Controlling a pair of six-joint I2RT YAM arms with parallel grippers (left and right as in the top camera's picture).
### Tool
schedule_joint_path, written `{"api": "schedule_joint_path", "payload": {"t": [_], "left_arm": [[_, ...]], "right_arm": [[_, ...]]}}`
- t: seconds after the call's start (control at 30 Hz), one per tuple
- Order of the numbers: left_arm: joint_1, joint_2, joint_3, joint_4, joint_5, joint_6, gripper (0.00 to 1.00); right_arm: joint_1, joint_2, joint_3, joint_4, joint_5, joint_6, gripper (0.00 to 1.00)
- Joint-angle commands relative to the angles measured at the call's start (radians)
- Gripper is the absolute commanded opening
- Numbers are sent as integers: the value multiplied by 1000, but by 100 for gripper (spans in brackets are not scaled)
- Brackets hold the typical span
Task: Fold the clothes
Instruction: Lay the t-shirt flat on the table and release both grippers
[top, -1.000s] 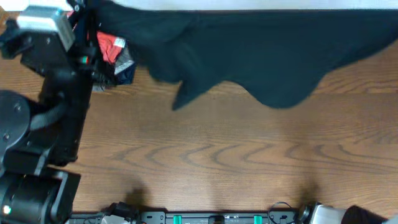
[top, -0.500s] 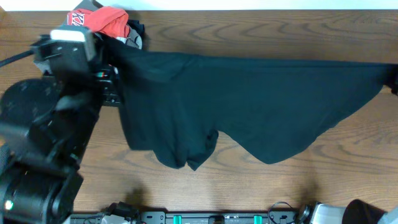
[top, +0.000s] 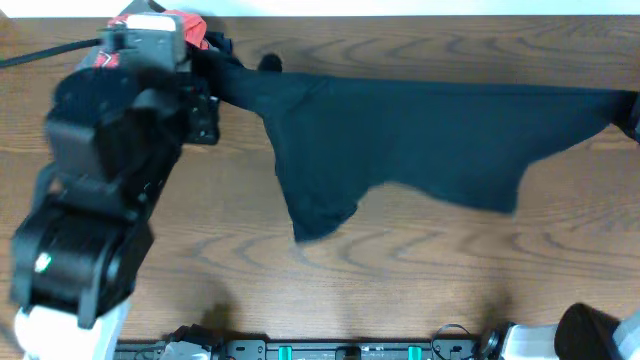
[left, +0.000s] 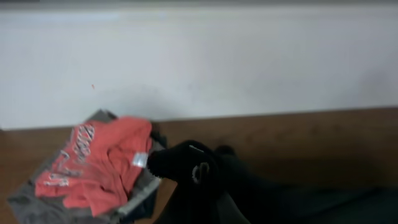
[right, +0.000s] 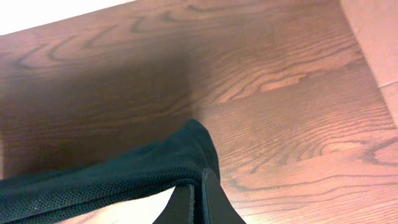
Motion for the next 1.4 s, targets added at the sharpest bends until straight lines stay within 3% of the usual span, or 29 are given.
{"api": "schedule_joint_path", "payload": {"t": [0.0,0.3,0.6,0.9,1.37], "left_arm": [[14,-101,93,-3,-84,-5,6],[14,-243,113,-54,-83,-5,6],[14,-261,115,-54,-86,-35,6],[14,-126,115,-66,-148,-16,6],[14,337,114,-123,-166,-12,6]], "right_arm": [[-25,-95,35,10,72,18,1],[-47,-332,35,-16,92,56,1],[-47,-378,34,-52,211,110,1],[-47,-196,34,-87,206,106,1],[-28,222,26,-64,164,82,1]]}}
